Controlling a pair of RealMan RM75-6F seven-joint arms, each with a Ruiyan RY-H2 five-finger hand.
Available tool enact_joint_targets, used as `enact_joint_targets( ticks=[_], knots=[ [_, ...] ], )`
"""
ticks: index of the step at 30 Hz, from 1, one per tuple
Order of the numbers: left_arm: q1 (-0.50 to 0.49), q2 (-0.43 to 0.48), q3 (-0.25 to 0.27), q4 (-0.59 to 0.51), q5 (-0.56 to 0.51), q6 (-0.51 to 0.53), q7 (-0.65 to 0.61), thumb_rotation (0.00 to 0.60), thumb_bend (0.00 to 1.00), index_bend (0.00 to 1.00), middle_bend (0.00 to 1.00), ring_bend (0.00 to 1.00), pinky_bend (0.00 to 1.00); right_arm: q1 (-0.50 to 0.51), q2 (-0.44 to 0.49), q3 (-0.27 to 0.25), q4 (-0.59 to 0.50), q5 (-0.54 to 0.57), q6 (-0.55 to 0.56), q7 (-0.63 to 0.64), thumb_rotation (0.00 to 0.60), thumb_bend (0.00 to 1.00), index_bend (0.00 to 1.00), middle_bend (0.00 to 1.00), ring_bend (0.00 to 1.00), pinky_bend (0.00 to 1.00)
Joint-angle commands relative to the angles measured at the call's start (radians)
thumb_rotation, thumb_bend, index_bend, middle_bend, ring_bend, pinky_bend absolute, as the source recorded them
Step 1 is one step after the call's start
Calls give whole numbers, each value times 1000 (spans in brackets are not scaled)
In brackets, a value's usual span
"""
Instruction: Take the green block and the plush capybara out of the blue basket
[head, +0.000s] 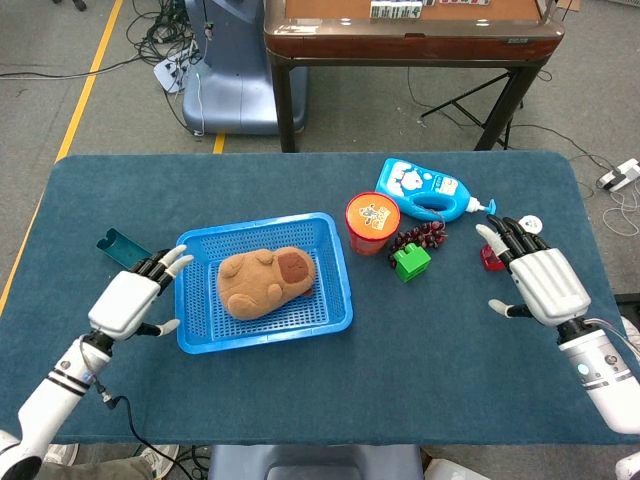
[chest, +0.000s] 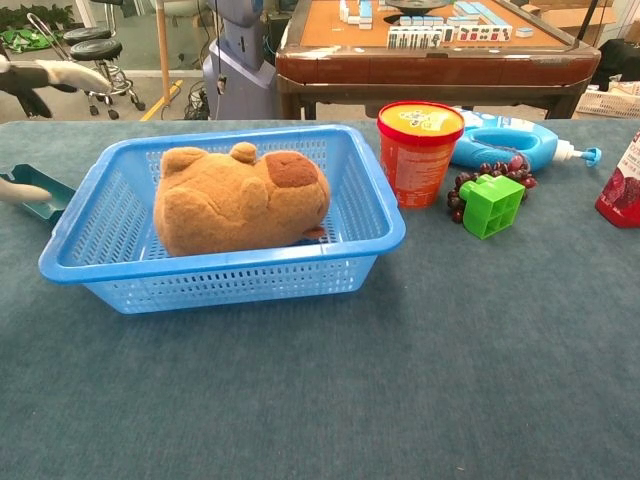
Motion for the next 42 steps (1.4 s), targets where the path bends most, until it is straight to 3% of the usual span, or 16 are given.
enact_joint_targets(
  ticks=[1, 7, 13, 18, 29, 33, 38, 42],
  knots=[
    [-74, -40, -22, -1, -85, -85, 81, 519, 220, 0, 0, 25, 169, -6, 4, 1, 1, -8, -2, 12, 600, 47, 0, 18, 6, 189],
    [-179, -119, -34, 36, -267, -180, 222, 501, 220, 0, 0, 8, 169, -21, 7, 8, 10, -26, 3, 39, 600, 48, 0, 18, 6, 189],
    [-257, -164, -29, 50, -410, -215, 309, 433, 220, 0, 0, 0, 169, -34, 7, 15, 20, -41, 8, 64, 600, 49, 0, 20, 6, 189],
    [-312, -198, -22, 80, -487, -224, 347, 422, 219, 0, 0, 0, 169, -41, 2, 15, 34, -46, 0, 80, 600, 49, 0, 23, 7, 189],
    [-382, -280, 0, 200, -542, -234, 328, 600, 219, 13, 0, 21, 179, -46, -13, 24, 66, -51, -19, 120, 600, 49, 0, 30, 14, 189],
    [-373, -312, -6, 244, -487, -221, 246, 600, 220, 203, 70, 191, 360, -51, -16, 28, 78, -51, -18, 132, 600, 49, 0, 34, 15, 189],
    [-357, -348, -10, 301, -417, -216, 124, 600, 225, 435, 319, 450, 638, -57, -20, 33, 93, -51, -16, 153, 600, 49, 0, 43, 24, 189],
    [-348, -361, -17, 330, -383, -212, 45, 600, 238, 539, 452, 569, 759, -60, -25, 36, 103, -52, -16, 165, 600, 49, 0, 44, 24, 189]
  ],
)
